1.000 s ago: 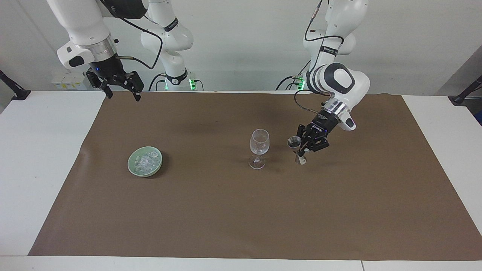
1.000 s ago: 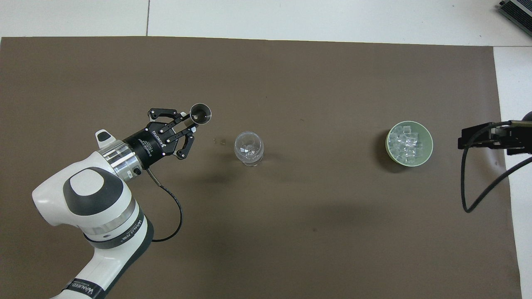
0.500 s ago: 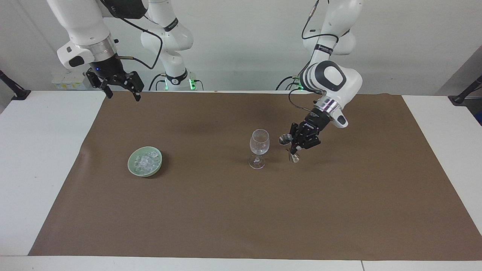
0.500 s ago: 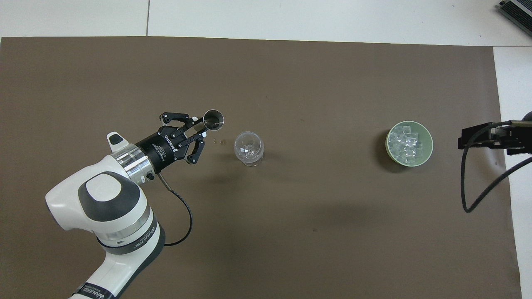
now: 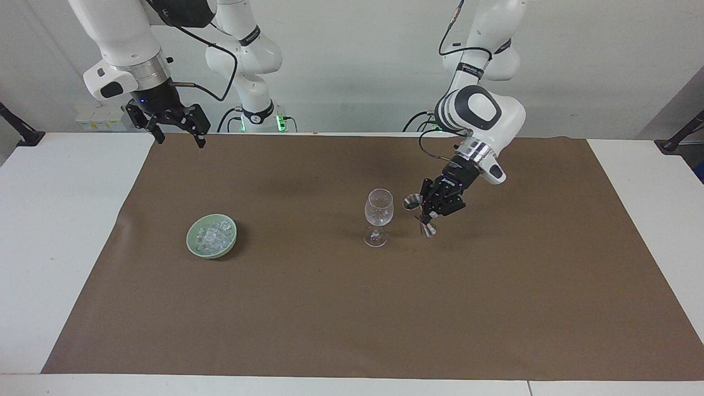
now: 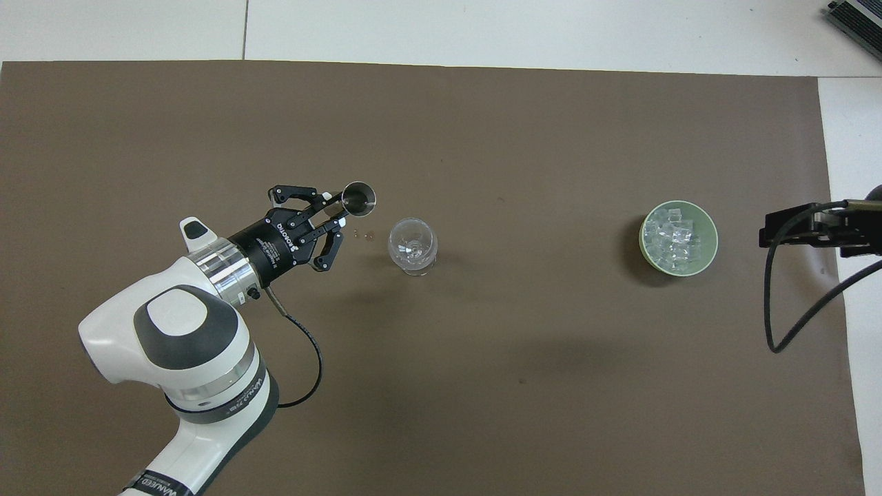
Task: Pour wine and add ice with both arms
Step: 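Lift the jigger with the left gripper and carry it to the glass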
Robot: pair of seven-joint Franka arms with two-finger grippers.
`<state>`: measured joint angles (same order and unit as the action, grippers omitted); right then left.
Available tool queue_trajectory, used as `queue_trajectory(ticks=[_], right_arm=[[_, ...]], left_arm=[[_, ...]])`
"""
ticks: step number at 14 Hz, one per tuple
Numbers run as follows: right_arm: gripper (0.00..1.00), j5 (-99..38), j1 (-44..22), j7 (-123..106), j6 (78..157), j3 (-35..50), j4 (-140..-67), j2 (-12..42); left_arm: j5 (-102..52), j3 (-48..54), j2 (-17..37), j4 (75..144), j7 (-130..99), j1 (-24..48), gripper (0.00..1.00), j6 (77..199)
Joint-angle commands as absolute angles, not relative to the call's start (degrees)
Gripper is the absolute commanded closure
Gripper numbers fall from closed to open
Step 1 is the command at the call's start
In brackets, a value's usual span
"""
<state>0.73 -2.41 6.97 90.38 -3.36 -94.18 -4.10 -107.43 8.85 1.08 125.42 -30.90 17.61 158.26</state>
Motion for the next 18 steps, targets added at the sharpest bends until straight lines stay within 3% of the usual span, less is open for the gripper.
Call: queue_trajectory(ticks=[1, 18], right_arm=[[0.0, -0.2, -2.1, 5.1, 90.2, -3.3, -95.4, -5.4], [0.0, -0.2, -2.1, 5.1, 90.2, -3.3, -95.4, -5.4]], left_arm=[[-107.4, 9.3, 0.0, 125.2, -30.0, 18.4, 1.0, 160.1], [-102.2, 9.7, -0.1, 124.7, -28.5, 22.1, 1.0, 164.7]])
